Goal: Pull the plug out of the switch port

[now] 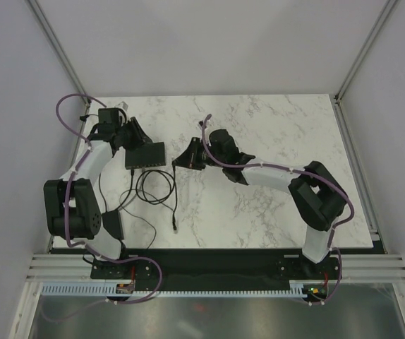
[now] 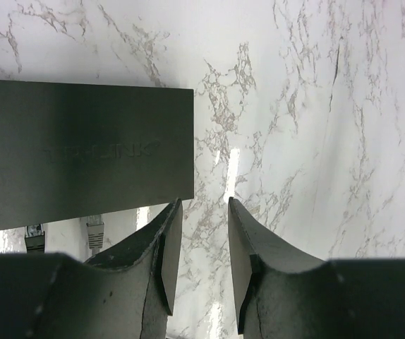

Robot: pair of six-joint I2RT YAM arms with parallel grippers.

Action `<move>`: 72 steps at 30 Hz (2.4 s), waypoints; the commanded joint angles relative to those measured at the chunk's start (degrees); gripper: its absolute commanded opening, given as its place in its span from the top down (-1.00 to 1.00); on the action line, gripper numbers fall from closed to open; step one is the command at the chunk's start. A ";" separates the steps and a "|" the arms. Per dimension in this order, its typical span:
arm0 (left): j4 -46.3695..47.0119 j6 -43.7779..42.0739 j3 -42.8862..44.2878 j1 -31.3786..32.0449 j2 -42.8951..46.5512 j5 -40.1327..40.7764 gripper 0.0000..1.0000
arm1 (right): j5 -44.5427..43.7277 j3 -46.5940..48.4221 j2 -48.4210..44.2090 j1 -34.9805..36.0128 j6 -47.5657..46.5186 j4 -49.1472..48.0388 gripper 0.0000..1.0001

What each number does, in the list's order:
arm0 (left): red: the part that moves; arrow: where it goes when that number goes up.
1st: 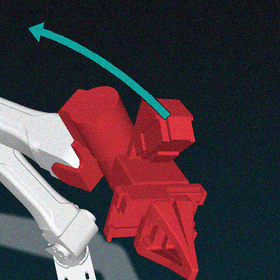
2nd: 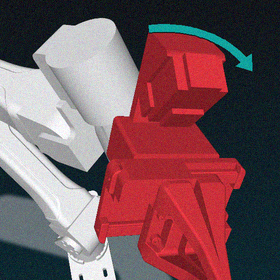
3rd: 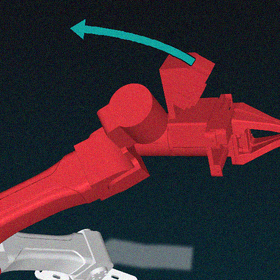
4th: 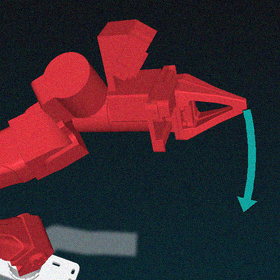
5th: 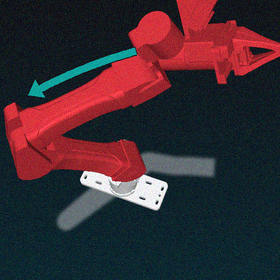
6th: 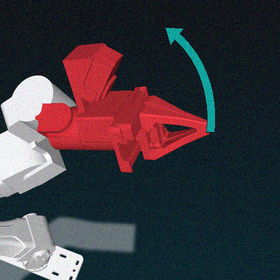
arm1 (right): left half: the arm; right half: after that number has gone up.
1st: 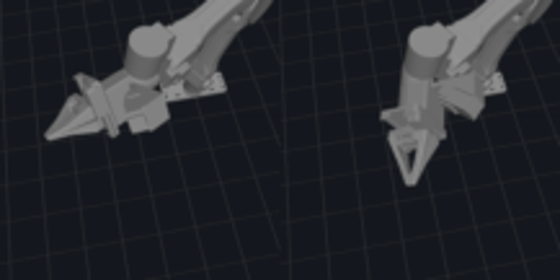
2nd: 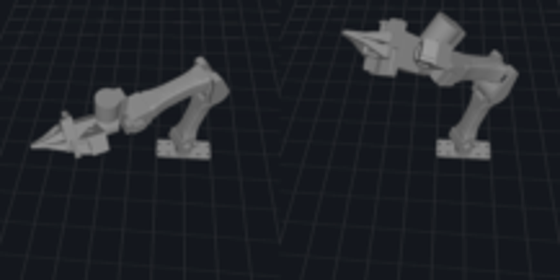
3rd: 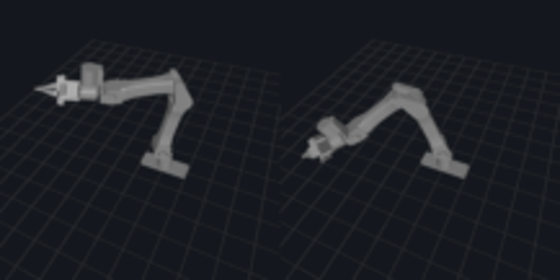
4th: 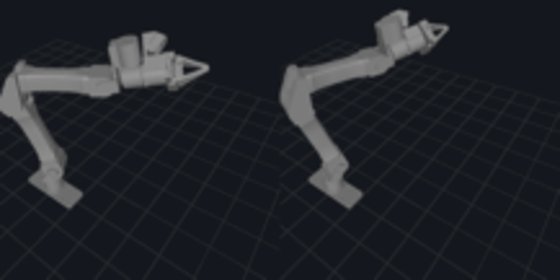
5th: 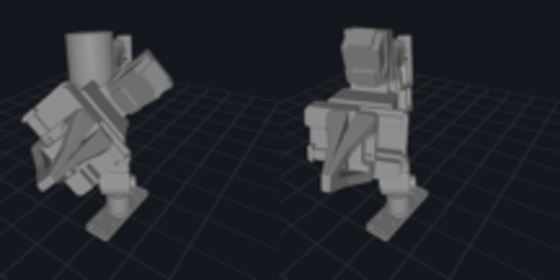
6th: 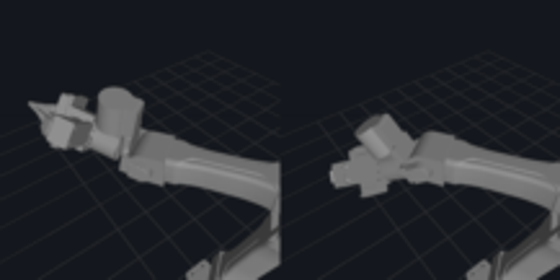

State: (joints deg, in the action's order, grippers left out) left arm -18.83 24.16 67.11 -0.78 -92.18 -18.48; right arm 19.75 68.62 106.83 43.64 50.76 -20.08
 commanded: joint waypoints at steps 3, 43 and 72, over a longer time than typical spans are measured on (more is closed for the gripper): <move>1.60 -0.52 -0.58 0.16 2.88 -0.06 0.20 | 2.31 -4.72 -9.43 -2.50 8.03 -4.53 1.00; 1.60 -0.52 -1.90 -0.81 6.84 -0.06 0.20 | -0.14 12.85 13.93 -41.62 -6.63 7.15 0.87; -15.27 3.70 -17.09 -6.34 15.45 29.10 0.12 | -5.60 15.23 5.59 -37.31 -27.38 20.52 -0.44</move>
State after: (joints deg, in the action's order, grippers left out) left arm -31.66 25.32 51.86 -7.29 -77.73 3.49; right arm 11.00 84.71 113.93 6.22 23.73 2.55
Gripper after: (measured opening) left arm 0.444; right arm 0.721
